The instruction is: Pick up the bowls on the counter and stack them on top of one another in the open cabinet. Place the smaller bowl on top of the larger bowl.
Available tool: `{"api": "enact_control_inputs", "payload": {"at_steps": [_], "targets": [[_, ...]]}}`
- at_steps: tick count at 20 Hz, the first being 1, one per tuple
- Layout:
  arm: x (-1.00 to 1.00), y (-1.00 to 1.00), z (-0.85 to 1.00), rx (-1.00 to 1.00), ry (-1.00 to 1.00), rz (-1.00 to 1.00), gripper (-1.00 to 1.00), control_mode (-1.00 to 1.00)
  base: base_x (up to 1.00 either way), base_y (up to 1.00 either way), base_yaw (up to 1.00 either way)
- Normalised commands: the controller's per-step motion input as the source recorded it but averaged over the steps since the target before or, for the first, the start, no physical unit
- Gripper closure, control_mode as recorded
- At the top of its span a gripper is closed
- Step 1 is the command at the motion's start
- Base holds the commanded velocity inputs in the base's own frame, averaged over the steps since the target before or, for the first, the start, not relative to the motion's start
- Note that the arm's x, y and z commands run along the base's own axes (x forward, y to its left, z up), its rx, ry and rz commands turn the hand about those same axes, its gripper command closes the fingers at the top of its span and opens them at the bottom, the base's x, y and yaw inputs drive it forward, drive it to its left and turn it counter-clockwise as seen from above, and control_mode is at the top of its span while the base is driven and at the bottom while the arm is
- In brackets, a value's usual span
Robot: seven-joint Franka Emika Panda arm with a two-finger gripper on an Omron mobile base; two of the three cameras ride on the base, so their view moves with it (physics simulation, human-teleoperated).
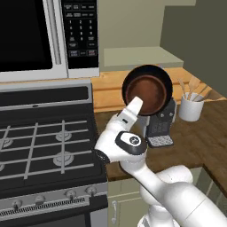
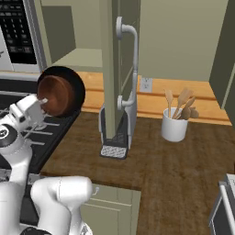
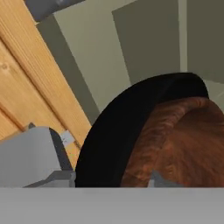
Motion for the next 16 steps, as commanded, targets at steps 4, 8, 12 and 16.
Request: {"api": "enact_control_inputs", "payload": {"at_steps": [4, 8, 12, 16], "targets": [[0.06, 0.0, 1.0, -0.01, -0.16, 0.0, 1.0, -1.0, 0.0, 0.0, 0.0], [0.33, 0.0, 1.0, 0.0, -0.05, 0.01, 1.0, -1.0, 0.0, 0.0, 0.0], [0.48, 0.0, 1.0, -0.02, 0.08, 0.03, 1.0, -1.0, 0.0, 0.0, 0.0], [0.56, 0.1, 0.74, -0.16, 0.5, 0.02, 1.0, -1.0, 0.0, 0.0, 0.0]]}}
